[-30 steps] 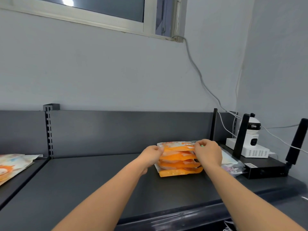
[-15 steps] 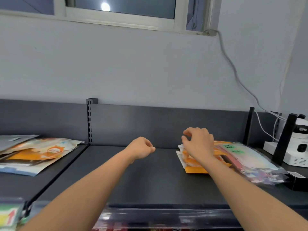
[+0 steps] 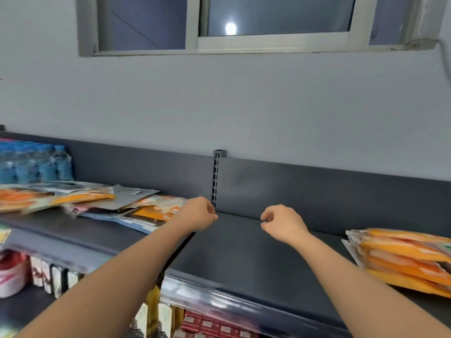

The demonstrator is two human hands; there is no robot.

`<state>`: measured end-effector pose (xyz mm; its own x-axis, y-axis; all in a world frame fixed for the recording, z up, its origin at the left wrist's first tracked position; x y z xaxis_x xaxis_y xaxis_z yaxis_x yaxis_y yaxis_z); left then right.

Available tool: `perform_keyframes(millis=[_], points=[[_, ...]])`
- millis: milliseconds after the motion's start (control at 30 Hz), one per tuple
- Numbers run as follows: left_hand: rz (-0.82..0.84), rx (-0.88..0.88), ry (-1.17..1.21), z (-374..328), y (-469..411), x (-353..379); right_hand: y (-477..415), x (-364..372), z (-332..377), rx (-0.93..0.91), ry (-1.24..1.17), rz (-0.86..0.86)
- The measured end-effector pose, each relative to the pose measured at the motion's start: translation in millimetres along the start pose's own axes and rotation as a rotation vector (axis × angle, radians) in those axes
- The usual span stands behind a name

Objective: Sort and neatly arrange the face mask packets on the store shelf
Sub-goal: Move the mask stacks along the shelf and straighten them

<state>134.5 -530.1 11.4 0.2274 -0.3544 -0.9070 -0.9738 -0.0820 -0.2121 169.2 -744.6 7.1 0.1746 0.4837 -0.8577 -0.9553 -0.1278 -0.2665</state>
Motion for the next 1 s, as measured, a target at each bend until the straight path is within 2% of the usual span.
perform_keyframes(millis=[267,567,767,900,1000], points=[[-0.013,-0.066,-0.100,96.3,10.7,-40.2,-10.3,58.6,100.2,-0.080,-0.041,0.080],[-0.006,-0.098,-0.140,196.6,10.0,-77.4,-20.9,111.0,189.8,-0.081,-0.046,0.094],[-0.011,-0.092,-0.169,247.3,4.8,-86.6,-27.4,145.2,223.0,-0.024,-0.056,0.137],[-0.030,-0.066,-0.166,272.1,-4.3,-86.0,-32.9,165.8,228.5,0.097,-0.073,0.134],[-0.085,-0.068,-0.172,286.1,-13.7,-88.8,-42.4,173.6,228.4,0.177,-0.224,0.126]])
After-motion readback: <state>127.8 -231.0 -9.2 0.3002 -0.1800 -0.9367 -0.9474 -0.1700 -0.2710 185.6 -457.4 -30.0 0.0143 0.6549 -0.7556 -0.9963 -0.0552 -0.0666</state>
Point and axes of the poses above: each hand's wrist, its own y-axis away from the middle knuckle, its own x-axis out of the palm, z = x × y, the point moved 9 cm from there along -y, towards the middle knuckle, and after that the axes turned 6 degrees about -y, right-handed, at the moved point
